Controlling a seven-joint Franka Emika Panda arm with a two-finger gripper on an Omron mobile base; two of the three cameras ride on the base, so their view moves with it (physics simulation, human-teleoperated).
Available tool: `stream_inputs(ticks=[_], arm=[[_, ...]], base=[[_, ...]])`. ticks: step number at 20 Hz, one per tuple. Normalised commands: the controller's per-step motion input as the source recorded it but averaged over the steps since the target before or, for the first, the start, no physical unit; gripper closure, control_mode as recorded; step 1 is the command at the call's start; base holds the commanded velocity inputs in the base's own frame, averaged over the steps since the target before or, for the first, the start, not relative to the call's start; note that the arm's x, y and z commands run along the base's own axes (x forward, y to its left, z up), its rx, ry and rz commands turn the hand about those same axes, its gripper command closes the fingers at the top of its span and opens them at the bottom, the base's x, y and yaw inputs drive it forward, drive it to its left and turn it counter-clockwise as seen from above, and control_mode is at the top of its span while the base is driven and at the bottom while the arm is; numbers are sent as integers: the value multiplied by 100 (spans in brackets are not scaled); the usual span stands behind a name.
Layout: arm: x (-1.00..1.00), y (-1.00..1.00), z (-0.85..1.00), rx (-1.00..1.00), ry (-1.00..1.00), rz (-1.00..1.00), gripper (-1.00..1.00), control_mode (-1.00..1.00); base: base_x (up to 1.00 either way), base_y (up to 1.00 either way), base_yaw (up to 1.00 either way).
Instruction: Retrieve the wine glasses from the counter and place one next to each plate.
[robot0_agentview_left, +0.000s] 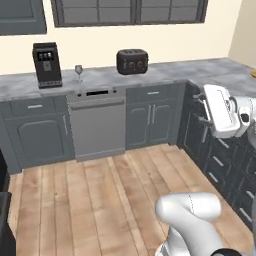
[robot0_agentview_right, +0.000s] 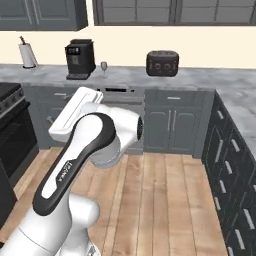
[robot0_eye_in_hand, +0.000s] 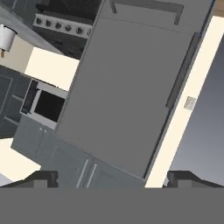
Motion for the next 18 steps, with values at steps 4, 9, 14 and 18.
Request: stream_inputs(ticks=[4,9,14,18], arm=[[0,0,0,0,0,0,-100,100],[0,0,0,0,0,0,-100,100],[0,0,0,0,0,0,-100,100],[0,0,0,0,0,0,-100,100]], base=[[100,87,-8],[100,9,0],[100,-29,0],[100,0,0]])
